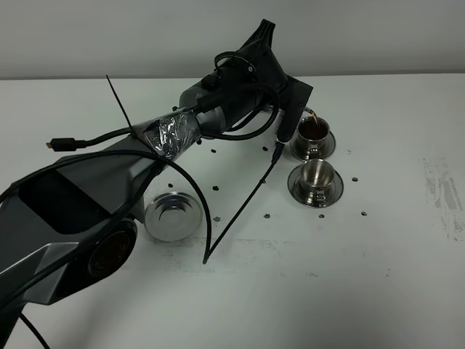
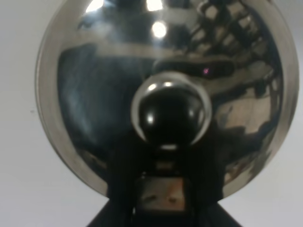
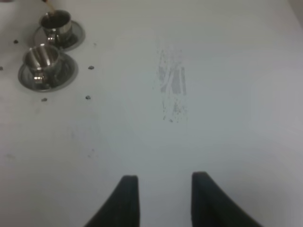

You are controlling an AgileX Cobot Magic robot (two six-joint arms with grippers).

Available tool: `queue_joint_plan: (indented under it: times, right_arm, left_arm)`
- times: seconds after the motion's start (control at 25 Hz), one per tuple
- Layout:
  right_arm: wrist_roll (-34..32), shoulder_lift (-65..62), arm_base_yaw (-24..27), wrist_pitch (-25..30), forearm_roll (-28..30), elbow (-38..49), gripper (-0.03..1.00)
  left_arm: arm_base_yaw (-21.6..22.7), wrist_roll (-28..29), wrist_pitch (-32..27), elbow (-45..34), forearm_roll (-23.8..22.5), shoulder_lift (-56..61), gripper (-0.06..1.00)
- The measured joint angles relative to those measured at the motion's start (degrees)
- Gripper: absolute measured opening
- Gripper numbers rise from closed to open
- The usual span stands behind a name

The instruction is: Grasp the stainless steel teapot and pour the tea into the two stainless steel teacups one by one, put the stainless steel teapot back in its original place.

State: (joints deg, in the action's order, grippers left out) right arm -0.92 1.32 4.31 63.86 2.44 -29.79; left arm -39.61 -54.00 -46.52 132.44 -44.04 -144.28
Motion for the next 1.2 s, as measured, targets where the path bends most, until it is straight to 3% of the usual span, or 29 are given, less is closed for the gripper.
queue_joint_plan:
  times: [0.24, 0.6, 0.92, 1.2]
  right_arm:
    - [0.0, 0.0, 0.0, 0.0, 0.0, 0.0, 0.29]
    - [0.0, 0.0, 0.0, 0.0, 0.0, 0.0, 0.29]
    - [0.0, 0.0, 0.0, 0.0, 0.0, 0.0, 0.29]
    - [0.0, 0.0, 0.0, 0.0, 0.0, 0.0, 0.29]
  left_arm:
    - [1.2, 2.2, -2.7, 0.0, 4.3, 0.0, 0.2]
    - [3.2, 5.9, -6.8, 0.0, 15.7, 2.3, 0.2]
    - [6.4, 21.4, -12.7, 0.4, 28.1, 9.8, 0.2]
    - [9.2, 30.4, -17.1, -0.1, 34.5, 10.1, 0.2]
